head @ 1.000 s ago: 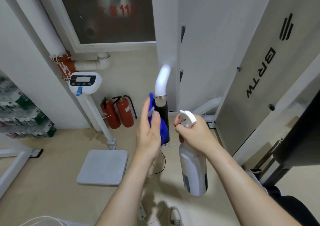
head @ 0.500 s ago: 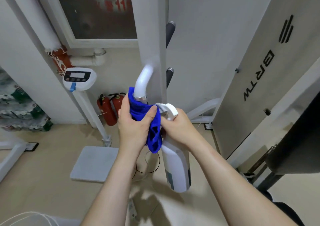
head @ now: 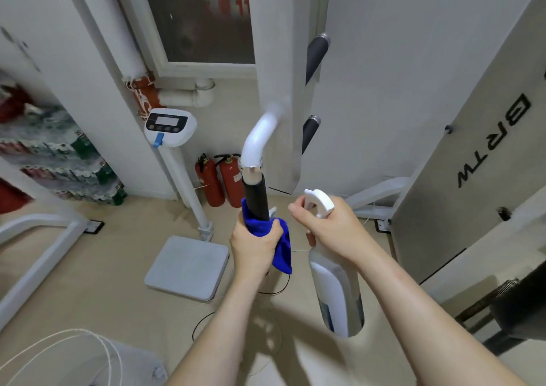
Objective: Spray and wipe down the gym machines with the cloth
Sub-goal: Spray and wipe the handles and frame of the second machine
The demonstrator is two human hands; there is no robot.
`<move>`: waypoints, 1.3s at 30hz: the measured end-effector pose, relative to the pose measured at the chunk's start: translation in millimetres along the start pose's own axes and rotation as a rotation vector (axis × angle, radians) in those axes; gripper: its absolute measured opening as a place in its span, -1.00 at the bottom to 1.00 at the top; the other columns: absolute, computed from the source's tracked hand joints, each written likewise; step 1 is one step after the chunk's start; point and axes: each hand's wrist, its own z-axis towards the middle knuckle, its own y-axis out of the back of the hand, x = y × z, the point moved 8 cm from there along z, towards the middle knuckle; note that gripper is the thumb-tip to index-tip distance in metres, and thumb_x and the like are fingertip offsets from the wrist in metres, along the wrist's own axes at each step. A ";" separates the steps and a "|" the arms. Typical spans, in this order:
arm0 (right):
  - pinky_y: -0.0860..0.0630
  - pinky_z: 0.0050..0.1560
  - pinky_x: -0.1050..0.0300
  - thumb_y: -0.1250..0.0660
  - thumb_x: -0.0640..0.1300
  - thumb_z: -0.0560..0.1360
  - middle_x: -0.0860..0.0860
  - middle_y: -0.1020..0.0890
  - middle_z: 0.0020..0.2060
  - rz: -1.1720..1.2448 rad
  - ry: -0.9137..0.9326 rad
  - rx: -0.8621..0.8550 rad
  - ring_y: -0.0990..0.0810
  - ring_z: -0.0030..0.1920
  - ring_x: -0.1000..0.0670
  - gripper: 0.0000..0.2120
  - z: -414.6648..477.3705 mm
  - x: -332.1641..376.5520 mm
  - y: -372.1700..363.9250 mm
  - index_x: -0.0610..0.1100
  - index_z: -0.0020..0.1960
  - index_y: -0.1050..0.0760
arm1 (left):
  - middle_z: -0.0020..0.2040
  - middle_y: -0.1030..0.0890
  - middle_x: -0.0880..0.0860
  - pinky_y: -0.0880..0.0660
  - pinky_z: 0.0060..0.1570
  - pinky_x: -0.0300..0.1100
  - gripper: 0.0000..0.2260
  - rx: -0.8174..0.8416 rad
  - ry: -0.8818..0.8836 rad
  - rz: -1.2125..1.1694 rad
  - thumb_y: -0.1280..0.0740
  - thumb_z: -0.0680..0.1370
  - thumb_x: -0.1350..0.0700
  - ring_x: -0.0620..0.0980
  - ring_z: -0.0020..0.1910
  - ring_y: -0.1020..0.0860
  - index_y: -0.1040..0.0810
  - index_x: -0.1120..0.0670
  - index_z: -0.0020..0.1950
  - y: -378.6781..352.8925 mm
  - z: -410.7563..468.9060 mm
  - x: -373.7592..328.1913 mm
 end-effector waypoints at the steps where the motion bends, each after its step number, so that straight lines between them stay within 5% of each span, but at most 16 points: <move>1: -0.42 -0.38 0.22 -0.39 -0.06 0.53 0.01 -0.52 -0.39 0.009 0.008 0.026 -0.47 -0.48 0.03 -0.83 -0.8 0.8 -4.8 -0.14 -0.16 -0.54 | -0.12 -0.66 -0.04 -0.55 -0.21 -0.24 -0.76 0.044 0.012 0.020 -0.50 0.42 0.12 -0.03 -0.14 -0.63 -0.54 -0.02 0.02 3.2 1.4 -5.4; 4: -0.40 -0.34 0.31 -0.45 -0.05 0.48 0.08 -0.59 -0.25 -0.033 0.019 0.107 -0.46 -0.48 0.19 -0.91 -1.1 3.2 -25.7 -0.02 -0.07 -0.57 | -0.08 -0.67 0.01 -0.55 -0.13 -0.25 -0.87 0.227 -0.064 0.009 -0.38 0.55 0.12 -0.09 -0.10 -0.65 -0.54 0.06 0.08 21.0 -0.8 -43.5; 8: -0.40 -0.32 0.20 -0.41 -0.14 0.50 0.05 -0.57 -0.38 -0.014 0.034 0.056 -0.44 -0.45 0.11 -0.85 0.6 7.5 -42.0 -0.08 -0.24 -0.52 | -0.17 -0.60 0.27 -0.55 -0.17 -0.06 -0.76 0.317 -0.160 -0.153 -0.25 0.63 0.05 0.05 -0.23 -0.60 -0.47 0.24 0.03 41.7 -9.9 -101.0; 10: -0.39 -0.26 0.11 -0.35 -0.17 0.52 -0.13 -0.54 -0.40 0.026 0.015 -0.107 -0.42 -0.39 0.02 -0.82 2.7 8.9 -34.5 -0.18 -0.25 -0.51 | -0.18 -0.55 0.22 -0.52 -0.27 -0.08 -0.72 0.333 -0.111 -0.370 -0.23 0.62 -0.03 0.03 -0.29 -0.55 -0.50 0.19 0.05 39.0 -9.5 -109.9; 12: -0.39 -0.27 0.08 -0.32 -0.18 0.54 -0.19 -0.48 -0.40 0.173 -0.003 -0.206 -0.41 -0.38 -0.02 -0.79 2.2 17.9 -24.8 -0.30 -0.21 -0.48 | -0.13 -0.55 0.14 -0.49 -0.10 0.00 -0.69 0.320 -0.055 -0.614 -0.15 0.63 -0.06 0.02 -0.20 -0.52 -0.55 0.12 0.11 32.9 -6.8 -108.5; 16: -0.39 -0.34 0.15 -0.36 -0.15 0.56 -0.03 -0.46 -0.42 0.244 0.109 -0.061 -0.41 -0.42 0.00 -0.72 -0.9 55.2 -23.8 -0.34 -0.21 -0.47 | -0.22 -0.44 0.07 -0.47 -0.17 -0.10 -0.66 0.223 0.050 -0.886 -0.14 0.65 -0.08 0.00 -0.32 -0.45 -0.54 0.15 0.13 27.0 11.4 -109.0; 20: -0.34 -0.35 0.19 -0.44 -0.12 0.50 0.12 -0.46 -0.52 0.031 0.171 0.014 -0.37 -0.46 0.09 -0.77 -6.4 63.1 -33.7 -0.19 -0.24 -0.47 | -0.21 -0.42 0.04 -0.45 -0.37 -0.15 -0.55 0.333 0.009 -0.767 -0.07 0.63 -0.20 -0.01 -0.34 -0.38 -0.59 0.08 0.16 19.4 39.9 -130.0; 24: -0.31 -0.31 0.16 -0.41 -0.20 0.50 0.09 -0.44 -0.48 0.083 0.168 -0.092 -0.35 -0.42 0.06 -0.81 -0.9 47.5 -32.3 -0.22 -0.22 -0.46 | -0.21 -0.52 0.14 -0.47 -0.10 -0.03 -0.66 0.596 0.216 -0.676 -0.25 0.58 -0.10 0.10 -0.25 -0.49 -0.54 0.18 -0.01 -7.2 54.0 -116.5; 27: -0.34 -0.29 0.13 -0.38 -0.26 0.51 -0.02 -0.47 -0.38 0.152 0.146 -0.091 -0.38 -0.36 0.03 -0.86 1.5 33.8 -34.7 -0.28 -0.17 -0.46 | -0.21 -0.49 0.17 -0.43 -0.02 0.01 -0.67 0.582 0.283 -0.596 -0.38 0.49 -0.07 0.12 -0.20 -0.48 -0.49 0.21 -0.09 -17.4 52.9 -98.9; 32: -0.36 -0.29 0.23 -0.32 -0.15 0.45 0.06 -0.51 -0.36 0.171 0.067 -0.129 -0.40 -0.34 0.09 -0.89 -2.1 5.0 -37.8 -0.15 -0.23 -0.51 | -0.30 -0.55 0.14 -0.53 -0.20 -0.17 -0.50 0.613 0.226 -0.553 -0.09 0.64 -0.15 0.04 -0.33 -0.55 -0.49 0.22 -0.22 -18.6 31.2 -80.9; 36: -0.37 -0.26 0.26 -0.31 -0.17 0.46 0.08 -0.53 -0.35 0.188 0.036 -0.161 -0.43 -0.30 0.09 -0.77 -5.2 -8.0 -40.7 0.09 -0.32 -0.51 | -0.28 -0.57 0.24 -0.50 -0.11 -0.06 -0.49 0.681 0.103 -0.465 -0.01 0.66 -0.01 0.16 -0.25 -0.53 -0.54 0.26 -0.27 -20.4 19.9 -67.6; 39: -0.36 -0.25 0.19 -0.30 -0.09 0.42 -0.05 -0.53 -0.33 0.190 -0.034 -0.181 -0.41 -0.28 0.06 -0.87 -10.3 -24.7 -42.2 -0.06 -0.29 -0.52 | -0.35 -0.61 0.15 -0.49 -0.07 -0.08 -0.47 0.700 0.134 -0.378 -0.02 0.63 0.03 0.09 -0.27 -0.56 -0.59 0.17 -0.39 -24.4 15.9 -53.7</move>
